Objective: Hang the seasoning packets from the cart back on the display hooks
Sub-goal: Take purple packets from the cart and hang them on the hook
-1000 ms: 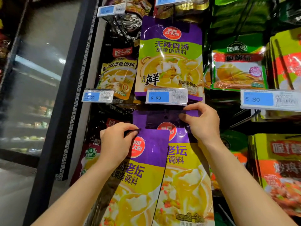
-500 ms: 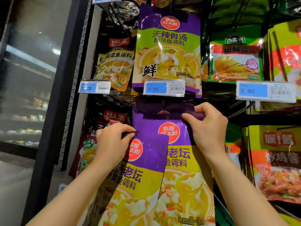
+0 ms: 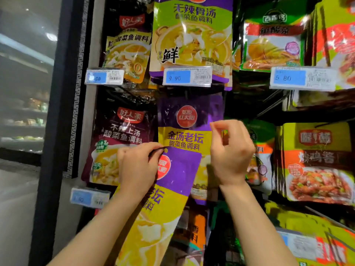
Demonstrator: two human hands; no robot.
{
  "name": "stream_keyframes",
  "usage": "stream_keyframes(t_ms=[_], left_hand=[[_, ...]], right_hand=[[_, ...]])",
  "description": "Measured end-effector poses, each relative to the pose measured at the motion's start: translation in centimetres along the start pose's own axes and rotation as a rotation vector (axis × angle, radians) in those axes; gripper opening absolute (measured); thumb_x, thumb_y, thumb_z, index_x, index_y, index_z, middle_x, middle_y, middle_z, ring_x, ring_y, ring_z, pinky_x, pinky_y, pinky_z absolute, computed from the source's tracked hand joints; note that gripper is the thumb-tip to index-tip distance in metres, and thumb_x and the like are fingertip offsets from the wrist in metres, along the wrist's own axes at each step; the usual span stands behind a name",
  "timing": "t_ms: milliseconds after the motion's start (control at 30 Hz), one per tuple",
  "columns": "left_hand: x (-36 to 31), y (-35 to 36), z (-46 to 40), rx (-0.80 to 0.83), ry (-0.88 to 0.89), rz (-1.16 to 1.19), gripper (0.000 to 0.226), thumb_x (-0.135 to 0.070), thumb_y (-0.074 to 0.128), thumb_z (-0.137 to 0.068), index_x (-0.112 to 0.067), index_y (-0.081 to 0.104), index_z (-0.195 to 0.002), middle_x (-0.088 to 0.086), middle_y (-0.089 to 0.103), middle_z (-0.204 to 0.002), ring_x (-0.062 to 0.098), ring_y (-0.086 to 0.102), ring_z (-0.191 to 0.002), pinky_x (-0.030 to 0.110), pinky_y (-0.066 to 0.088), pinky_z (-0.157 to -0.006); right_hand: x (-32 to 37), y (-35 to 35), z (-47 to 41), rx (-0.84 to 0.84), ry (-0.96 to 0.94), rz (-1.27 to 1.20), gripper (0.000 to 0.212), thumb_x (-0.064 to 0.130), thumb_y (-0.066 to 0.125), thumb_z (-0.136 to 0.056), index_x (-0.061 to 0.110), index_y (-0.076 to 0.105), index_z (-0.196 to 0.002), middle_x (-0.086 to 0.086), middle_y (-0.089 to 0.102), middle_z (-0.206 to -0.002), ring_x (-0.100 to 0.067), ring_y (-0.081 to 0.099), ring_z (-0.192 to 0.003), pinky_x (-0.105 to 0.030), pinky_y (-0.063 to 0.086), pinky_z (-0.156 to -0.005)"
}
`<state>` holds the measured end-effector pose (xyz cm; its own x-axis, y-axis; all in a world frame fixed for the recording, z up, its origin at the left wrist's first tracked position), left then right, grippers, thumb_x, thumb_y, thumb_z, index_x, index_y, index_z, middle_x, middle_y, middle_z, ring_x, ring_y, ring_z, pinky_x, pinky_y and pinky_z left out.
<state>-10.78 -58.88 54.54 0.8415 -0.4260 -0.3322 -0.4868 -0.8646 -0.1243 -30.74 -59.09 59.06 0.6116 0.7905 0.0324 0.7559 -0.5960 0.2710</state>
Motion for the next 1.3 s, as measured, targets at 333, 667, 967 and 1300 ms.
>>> stream_keyframes(t_ms=[333, 667, 967, 1300], left_hand=[[1.4, -2.9, 3.0, 0.129, 0.145, -0.107, 0.023, -0.032, 0.056, -0.082, -0.021, 0.073, -0.093, 0.003, 0.073, -0.09, 0.026, 0.066, -0.085, 0.052, 0.048, -0.072], [-1.6, -4.6, 0.7, 0.067, 0.207, 0.007, 0.017, -0.031, 0.06, -0.084, -0.024, 0.073, -0.092, -0.003, 0.073, -0.088, 0.024, 0.065, -0.083, 0.051, 0.047, -0.073], [-0.5, -4.8, -4.3, -0.065, -0.143, 0.407, 0.064, -0.038, 0.073, -0.075, -0.025, 0.045, -0.13, -0.003, 0.052, -0.114, 0.009, 0.052, -0.102, 0.012, 0.04, -0.089], [0.0, -2.5, -6.2, -0.171, -0.287, 0.437, 0.048, -0.018, 0.073, -0.077, -0.028, 0.04, -0.111, -0.009, 0.064, -0.072, -0.002, 0.056, -0.053, 0.022, 0.044, -0.066]], right_hand=[[-0.1, -1.6, 3.5, 0.292, 0.361, -0.333, 0.006, 0.024, 0.068, -0.08, 0.025, 0.063, -0.08, 0.017, 0.062, -0.071, -0.007, 0.06, -0.06, -0.026, 0.047, -0.058], [1.0, -0.6, 4.8, 0.581, 0.562, -0.472, 0.012, 0.017, 0.071, -0.076, 0.028, 0.066, -0.073, 0.013, 0.065, -0.069, -0.005, 0.059, -0.068, -0.02, 0.045, -0.061], [0.8, 0.7, -4.9, 0.268, 0.443, -0.258, 0.007, 0.015, 0.066, -0.08, 0.021, 0.064, -0.076, 0.011, 0.06, -0.067, -0.005, 0.055, -0.065, -0.022, 0.044, -0.067], [-3.7, 3.9, -7.5, 0.249, 0.668, -0.215, 0.002, 0.018, 0.067, -0.082, 0.02, 0.065, -0.08, -0.002, 0.065, -0.083, -0.013, 0.06, -0.079, -0.022, 0.043, -0.071]])
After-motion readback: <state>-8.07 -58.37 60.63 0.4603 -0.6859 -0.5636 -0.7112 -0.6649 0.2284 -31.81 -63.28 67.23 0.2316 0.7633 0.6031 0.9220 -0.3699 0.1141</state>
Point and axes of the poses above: each hand's wrist, its own z-axis away from the middle knuckle, its own y-axis out of the palm, x = y × z, the point moved 7 cm from there along -z, towards the middle knuckle
